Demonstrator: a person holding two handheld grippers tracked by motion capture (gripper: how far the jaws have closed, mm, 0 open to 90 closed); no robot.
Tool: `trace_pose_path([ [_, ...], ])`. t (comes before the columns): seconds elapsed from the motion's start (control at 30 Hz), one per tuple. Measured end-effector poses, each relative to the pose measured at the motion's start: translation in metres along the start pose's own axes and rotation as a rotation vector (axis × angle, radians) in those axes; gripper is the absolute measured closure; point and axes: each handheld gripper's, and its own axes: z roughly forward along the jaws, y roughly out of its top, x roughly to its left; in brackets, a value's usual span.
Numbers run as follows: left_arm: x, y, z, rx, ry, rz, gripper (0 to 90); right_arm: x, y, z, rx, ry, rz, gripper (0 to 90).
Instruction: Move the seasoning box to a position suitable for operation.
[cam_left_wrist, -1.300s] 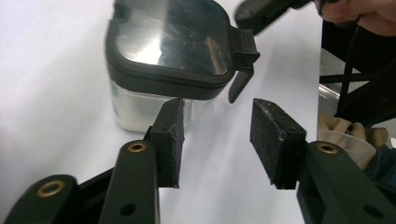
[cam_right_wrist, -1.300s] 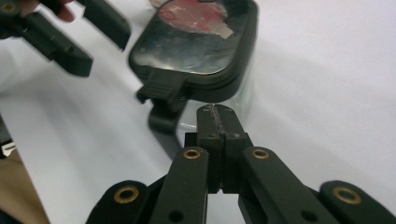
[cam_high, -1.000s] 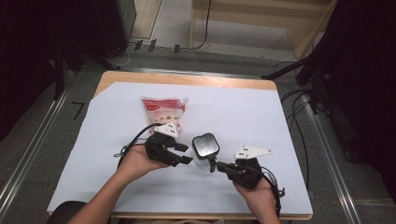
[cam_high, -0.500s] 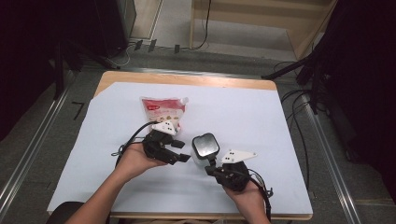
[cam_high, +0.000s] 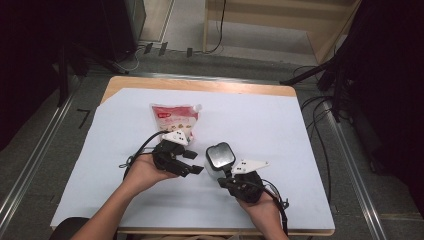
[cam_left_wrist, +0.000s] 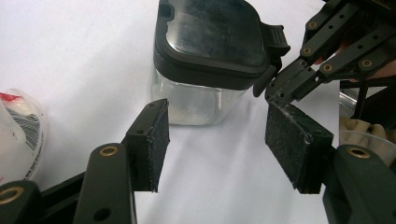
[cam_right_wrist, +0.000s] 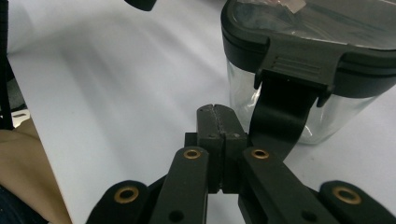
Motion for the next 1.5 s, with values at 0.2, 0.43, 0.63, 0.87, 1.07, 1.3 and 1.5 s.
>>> trace_pose_path([
  [0.2, 0.000, 0.000, 0.001, 0.002, -0.017, -0.002, 41.1, -0.005, -0.001, -0.002, 0.002, -0.012, 0.014, 90.0],
  [0.43, -0.001, 0.001, 0.004, 0.009, -0.024, 0.015, 41.2, -0.017, -0.002, -0.007, 0.000, -0.037, 0.050, 90.0],
  [0.63, -0.001, 0.002, 0.007, 0.014, -0.031, 0.016, 43.0, -0.026, -0.003, -0.012, -0.006, -0.051, 0.072, 90.0],
  [0.87, -0.002, 0.005, 0.011, 0.019, -0.046, 0.010, 44.1, -0.034, -0.006, -0.018, -0.009, -0.066, 0.100, 90.0],
  [1.07, -0.002, 0.007, 0.014, 0.030, -0.035, 0.024, 44.0, -0.044, -0.008, -0.024, 0.001, -0.094, 0.126, 90.0],
  [1.3, -0.002, 0.010, 0.020, 0.031, -0.049, 0.004, 47.0, -0.057, -0.007, -0.035, -0.006, -0.105, 0.160, 90.0],
  [1.5, 0.001, 0.013, 0.027, 0.006, -0.035, 0.041, 41.9, -0.068, -0.004, -0.036, -0.001, -0.112, 0.161, 90.0],
])
